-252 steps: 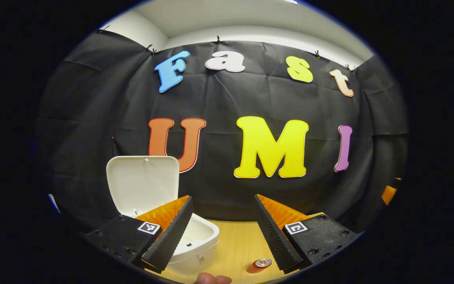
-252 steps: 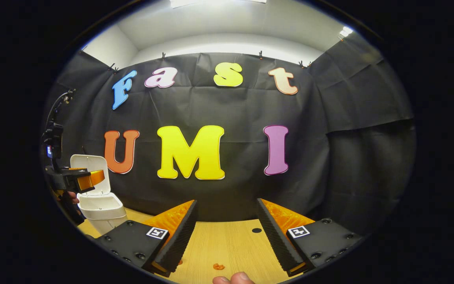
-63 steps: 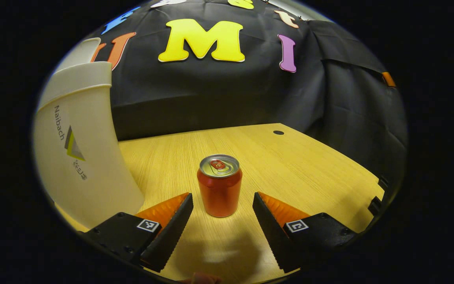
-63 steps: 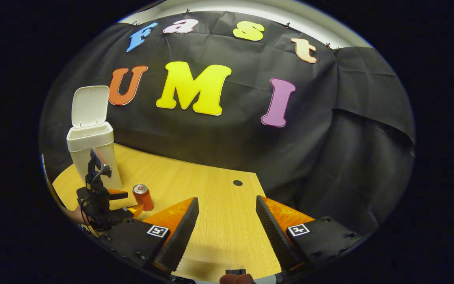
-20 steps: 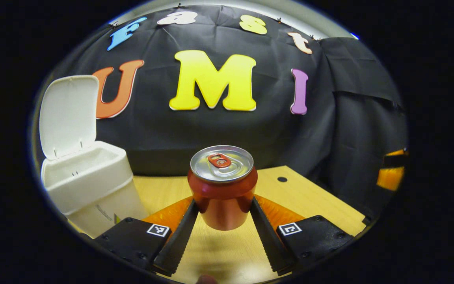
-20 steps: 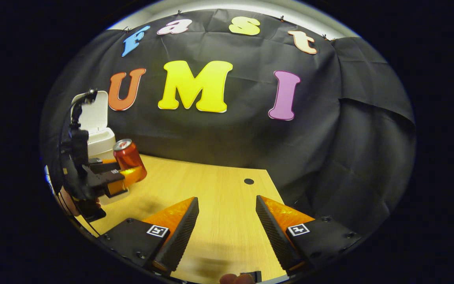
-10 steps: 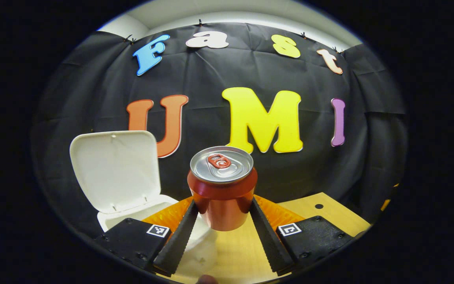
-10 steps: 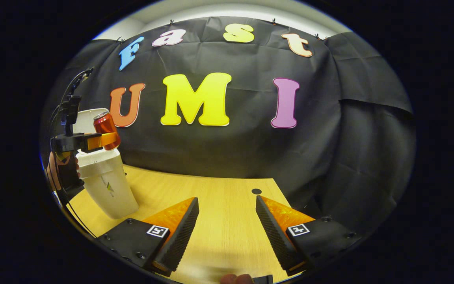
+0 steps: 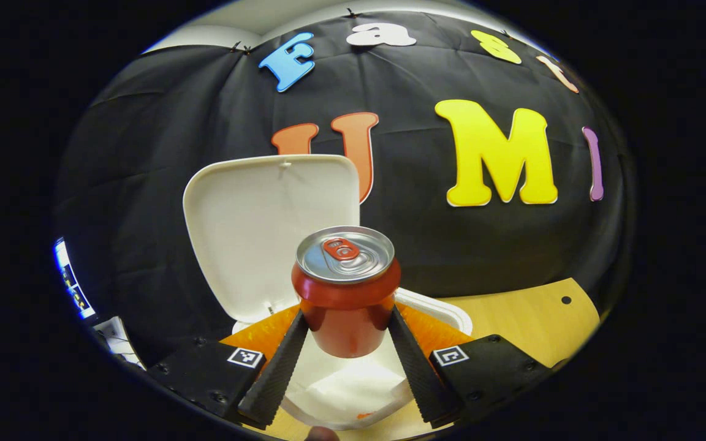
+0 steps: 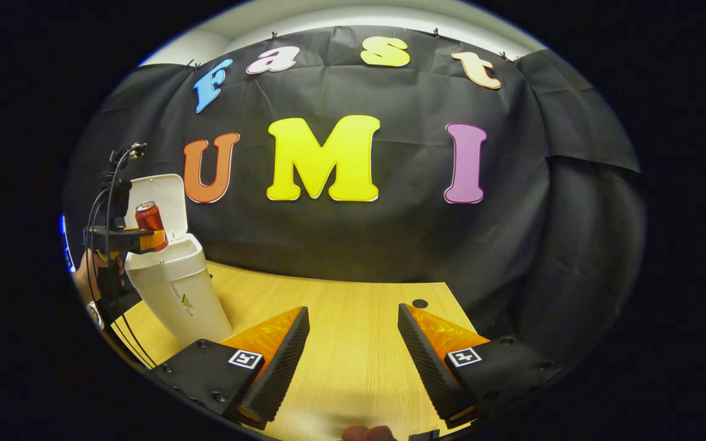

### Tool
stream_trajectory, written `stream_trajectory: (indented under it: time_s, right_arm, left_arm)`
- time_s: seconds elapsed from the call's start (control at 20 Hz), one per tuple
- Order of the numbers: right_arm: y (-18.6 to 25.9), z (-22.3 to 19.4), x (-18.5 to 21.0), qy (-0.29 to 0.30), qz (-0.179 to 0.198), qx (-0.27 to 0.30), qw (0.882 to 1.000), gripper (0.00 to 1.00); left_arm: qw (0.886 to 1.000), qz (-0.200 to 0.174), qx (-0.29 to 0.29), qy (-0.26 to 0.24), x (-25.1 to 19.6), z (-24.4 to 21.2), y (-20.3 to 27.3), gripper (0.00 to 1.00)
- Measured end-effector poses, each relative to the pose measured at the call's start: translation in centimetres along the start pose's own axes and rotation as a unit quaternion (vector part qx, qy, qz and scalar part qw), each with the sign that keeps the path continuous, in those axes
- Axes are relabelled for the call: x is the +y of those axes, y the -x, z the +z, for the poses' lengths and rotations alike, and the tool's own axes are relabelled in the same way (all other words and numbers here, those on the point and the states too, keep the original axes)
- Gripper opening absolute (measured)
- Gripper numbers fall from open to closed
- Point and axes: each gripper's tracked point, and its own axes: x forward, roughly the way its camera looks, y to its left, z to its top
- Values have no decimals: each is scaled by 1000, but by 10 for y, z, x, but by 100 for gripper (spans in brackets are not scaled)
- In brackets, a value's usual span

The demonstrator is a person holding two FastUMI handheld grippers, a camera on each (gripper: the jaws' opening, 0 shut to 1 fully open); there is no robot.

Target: Press the lid of the desktop garbage bin to open it, pick up the crumpled paper on the desktop and throw it into the bin, then pick up the pop can on the desktop and drop it into the bin, and finally close the garbage bin lid.

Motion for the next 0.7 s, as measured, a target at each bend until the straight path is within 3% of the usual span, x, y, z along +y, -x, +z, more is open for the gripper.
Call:
stream_trajectory:
  time_s: [0.4,0.7]
  right_arm:
    - [-5,-1,7,5,10,5,1000,93]
    - [-5,1,9,3,21,5,1000,93]
  left_arm:
    - [1000,18,19,4,5,-9,-3,88]
    - [998,44,-22,36,-2,28,32,97]
